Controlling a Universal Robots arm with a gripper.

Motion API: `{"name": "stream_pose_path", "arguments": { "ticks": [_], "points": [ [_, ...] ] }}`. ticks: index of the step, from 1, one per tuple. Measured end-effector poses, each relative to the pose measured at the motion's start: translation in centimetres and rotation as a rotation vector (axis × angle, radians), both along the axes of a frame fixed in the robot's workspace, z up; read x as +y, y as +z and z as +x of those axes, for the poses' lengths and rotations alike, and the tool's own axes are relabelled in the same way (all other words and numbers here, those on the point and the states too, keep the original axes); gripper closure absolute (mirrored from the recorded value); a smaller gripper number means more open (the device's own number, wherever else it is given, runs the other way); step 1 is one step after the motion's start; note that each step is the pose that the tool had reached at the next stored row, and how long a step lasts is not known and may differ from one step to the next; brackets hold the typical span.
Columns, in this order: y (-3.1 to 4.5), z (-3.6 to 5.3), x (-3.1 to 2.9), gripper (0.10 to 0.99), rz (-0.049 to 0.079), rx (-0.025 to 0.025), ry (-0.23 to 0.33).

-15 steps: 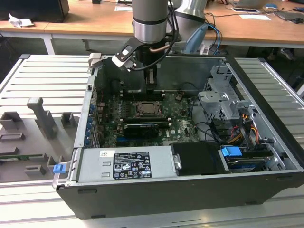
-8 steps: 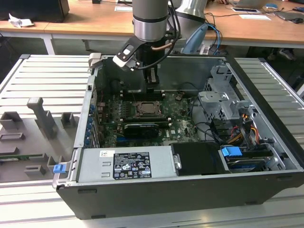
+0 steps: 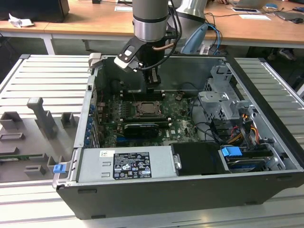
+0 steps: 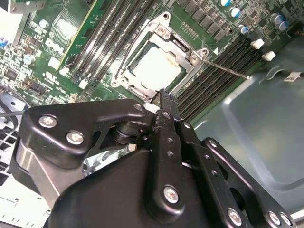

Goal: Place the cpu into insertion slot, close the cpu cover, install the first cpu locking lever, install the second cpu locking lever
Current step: 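Install the first cpu locking lever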

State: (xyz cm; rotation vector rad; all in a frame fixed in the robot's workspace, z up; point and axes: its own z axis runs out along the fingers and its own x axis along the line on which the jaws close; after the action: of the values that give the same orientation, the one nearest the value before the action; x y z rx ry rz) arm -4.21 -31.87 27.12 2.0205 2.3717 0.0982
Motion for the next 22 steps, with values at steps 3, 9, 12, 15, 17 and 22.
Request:
{"name": "stream_pose_path", "arguments": {
  "ticks": [3, 9, 12, 15, 17, 22],
  "points": [
    [0.00, 0.00, 0.00, 0.980, 0.000, 0.0001, 0.024],
    [0.00, 0.00, 0.00, 0.980, 0.000, 0.0001, 0.136],
    [0.00, 0.00, 0.00, 0.980, 0.000, 0.0001, 0.157],
    [0.00, 0.00, 0.00, 0.980, 0.000, 0.0001, 0.183],
    [0.00, 0.00, 0.00, 0.980, 0.000, 0.0001, 0.206],
    [0.00, 0.00, 0.00, 0.980, 0.000, 0.0000, 0.260]
  ]
}}
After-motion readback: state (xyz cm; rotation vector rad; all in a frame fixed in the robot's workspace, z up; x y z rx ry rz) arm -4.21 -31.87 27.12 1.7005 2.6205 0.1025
